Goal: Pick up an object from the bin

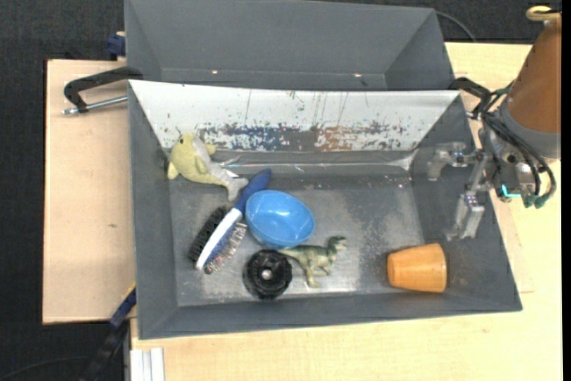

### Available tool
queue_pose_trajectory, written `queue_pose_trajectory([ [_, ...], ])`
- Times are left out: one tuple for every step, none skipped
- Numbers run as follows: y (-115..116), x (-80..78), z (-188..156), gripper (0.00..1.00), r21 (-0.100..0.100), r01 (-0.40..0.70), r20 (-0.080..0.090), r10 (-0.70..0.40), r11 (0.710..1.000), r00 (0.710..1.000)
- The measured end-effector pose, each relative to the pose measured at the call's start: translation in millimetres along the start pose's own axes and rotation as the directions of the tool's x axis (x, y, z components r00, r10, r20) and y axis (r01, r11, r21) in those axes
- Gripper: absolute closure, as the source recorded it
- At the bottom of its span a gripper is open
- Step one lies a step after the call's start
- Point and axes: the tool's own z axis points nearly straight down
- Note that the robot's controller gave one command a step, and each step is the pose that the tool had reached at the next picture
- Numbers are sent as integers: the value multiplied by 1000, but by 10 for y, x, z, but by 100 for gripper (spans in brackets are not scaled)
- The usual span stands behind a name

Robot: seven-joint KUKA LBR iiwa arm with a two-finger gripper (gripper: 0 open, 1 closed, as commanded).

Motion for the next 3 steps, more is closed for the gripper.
queue_pose_trajectory([
  [491, -7, -33, 0, -1, 68, 7, -68, 998, 998],
  [-128, 243, 1102, 0, 0, 168, -1, -168, 986, 986],
  [-194, 229, 1432, 0, -4, 361, 2, -361, 932, 932],
])
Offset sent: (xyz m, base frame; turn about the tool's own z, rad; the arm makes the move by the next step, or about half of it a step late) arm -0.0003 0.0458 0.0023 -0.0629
